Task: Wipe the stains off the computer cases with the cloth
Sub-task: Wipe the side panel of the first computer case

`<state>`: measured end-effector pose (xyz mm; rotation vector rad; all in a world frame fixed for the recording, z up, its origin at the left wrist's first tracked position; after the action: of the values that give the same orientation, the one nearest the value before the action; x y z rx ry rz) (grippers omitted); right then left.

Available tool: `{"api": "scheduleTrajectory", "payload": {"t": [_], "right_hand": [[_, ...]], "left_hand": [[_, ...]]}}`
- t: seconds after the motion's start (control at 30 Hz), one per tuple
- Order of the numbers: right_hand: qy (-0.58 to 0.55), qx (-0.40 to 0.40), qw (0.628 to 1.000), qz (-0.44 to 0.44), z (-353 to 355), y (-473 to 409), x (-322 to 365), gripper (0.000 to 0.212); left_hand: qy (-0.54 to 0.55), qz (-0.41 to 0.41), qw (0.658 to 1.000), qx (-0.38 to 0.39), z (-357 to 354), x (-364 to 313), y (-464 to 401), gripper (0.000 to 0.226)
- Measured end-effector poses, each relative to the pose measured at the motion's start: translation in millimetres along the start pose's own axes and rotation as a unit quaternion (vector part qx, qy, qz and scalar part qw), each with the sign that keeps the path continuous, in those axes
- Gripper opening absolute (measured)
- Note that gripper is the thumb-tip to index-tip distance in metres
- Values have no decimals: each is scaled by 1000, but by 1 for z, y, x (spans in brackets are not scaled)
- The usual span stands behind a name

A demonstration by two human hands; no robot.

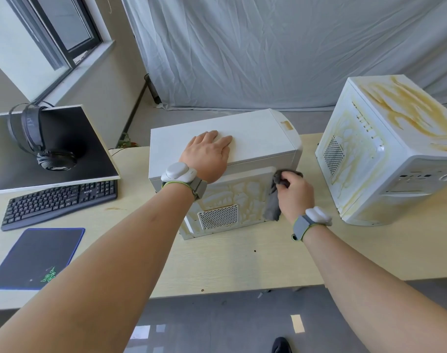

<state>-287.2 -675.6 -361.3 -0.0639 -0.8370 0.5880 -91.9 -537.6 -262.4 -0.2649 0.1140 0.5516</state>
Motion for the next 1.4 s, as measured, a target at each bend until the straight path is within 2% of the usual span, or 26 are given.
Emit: {"api": "scheduleTrajectory", "payload": {"t": [0.07,0.13,0.2,0.27,0.3,0.37,0.47,0.53,0.63,0.7,0.77,0.83,0.9,0.97,1.07,1.13,1.23,1.3,1.33,1.4], "right_hand": [[-1,47,998,-50,-1,4,-8,13],[-67,-12,996,-64,13,11,2,12],[-111,-97,989,20,30,18,29,12],[-90,-91,985,117,25,22,54,12],[-61,-66,987,130,15,23,56,12],[-4,-10,995,100,-9,21,45,14],[43,80,996,-27,-34,27,15,11],[18,68,996,-48,-33,34,12,6],[-55,-22,995,78,-17,42,49,6],[-76,-39,986,145,-14,39,73,8],[-63,-29,985,157,-22,33,78,10],[-45,11,993,110,-37,29,64,13],[-23,83,996,-6,-52,32,38,14],[-4,108,991,-79,-56,41,19,7],[-39,120,987,-99,-48,54,19,10],[-99,125,979,-124,-40,60,21,14],[-150,95,974,-139,-24,62,29,18],[-180,49,973,-134,-14,59,39,17],[-195,27,971,-134,-10,57,44,17],[-220,3,965,-139,-8,52,52,15]], "left_hand": [[1,2,1000,-1,2,-1,1,44],[2,5,1000,1,3,0,2,44],[3,4,1000,2,3,0,2,44],[4,4,1000,4,3,-1,1,45],[5,3,1000,9,2,-1,2,45],[7,3,1000,11,2,-1,2,45],[10,6,1000,13,3,0,1,45],[9,5,1000,14,2,1,1,45],[9,5,1000,17,0,2,0,45],[8,6,1000,16,0,2,0,45],[11,8,1000,22,0,2,-1,45],[8,6,1000,23,1,3,-3,46],[13,8,999,30,0,4,-2,46],[30,16,999,36,0,4,-2,46],[82,41,995,48,4,8,-6,46],[162,72,983,45,6,14,-9,46],[343,131,930,31,11,27,-9,41],[393,142,908,5,18,38,-8,35],[373,135,918,-5,22,44,-7,33],[244,96,965,-23,31,56,-2,31]]}}
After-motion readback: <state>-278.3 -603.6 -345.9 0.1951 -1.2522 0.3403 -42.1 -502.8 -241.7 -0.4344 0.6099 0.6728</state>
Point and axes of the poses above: each hand's wrist, its own y-axis away from the middle knuckle, its own z-axis out of the back of the hand, x = y × z, the point moved 6 cm from there along -y, towards the middle knuckle, and after that the axes turned 3 degrees about y, right-handed, at the moved point
